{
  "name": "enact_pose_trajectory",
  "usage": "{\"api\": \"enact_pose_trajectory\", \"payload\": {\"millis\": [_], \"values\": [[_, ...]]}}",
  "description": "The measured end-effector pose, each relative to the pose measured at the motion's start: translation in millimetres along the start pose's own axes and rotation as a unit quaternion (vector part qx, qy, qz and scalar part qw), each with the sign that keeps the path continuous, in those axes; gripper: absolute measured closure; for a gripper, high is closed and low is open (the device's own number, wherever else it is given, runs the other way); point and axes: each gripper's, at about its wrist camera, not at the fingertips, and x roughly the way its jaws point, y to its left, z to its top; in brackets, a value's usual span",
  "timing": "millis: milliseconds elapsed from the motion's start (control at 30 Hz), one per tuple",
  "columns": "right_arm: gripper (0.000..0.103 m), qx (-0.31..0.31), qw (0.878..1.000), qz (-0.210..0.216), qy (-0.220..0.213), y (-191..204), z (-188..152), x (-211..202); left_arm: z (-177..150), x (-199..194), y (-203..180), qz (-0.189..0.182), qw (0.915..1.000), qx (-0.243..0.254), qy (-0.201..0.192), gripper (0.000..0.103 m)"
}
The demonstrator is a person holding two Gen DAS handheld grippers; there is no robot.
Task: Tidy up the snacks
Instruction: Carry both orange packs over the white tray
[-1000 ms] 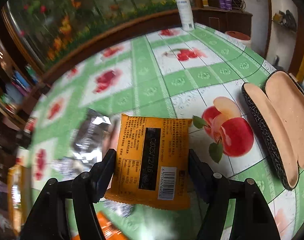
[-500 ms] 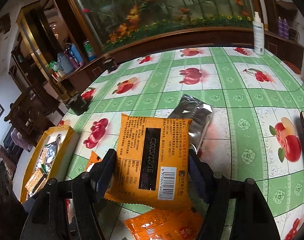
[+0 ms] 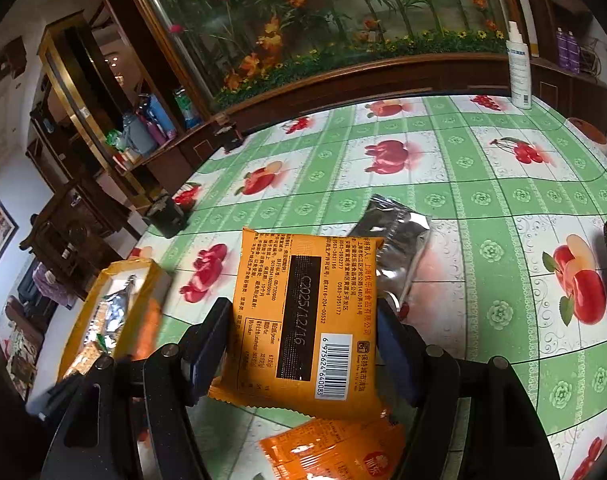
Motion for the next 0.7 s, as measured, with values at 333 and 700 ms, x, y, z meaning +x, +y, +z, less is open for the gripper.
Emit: {"api": "enact_pose_trajectory", "payload": {"millis": [333,700], "values": [[0.028,-0.048,0.994,0.091,0.029,68.1,-16.6,-5.2,19.0,-73.3,94.0,0.039,0.9969,-0.064,-0.02,0.044],[0.028,-0.139,0.974,0.157,0.091,199.7,-55.5,29.4,25.2,-72.1,203.7,0.109,0.9893,-0.095,0.022,0.044]]}}
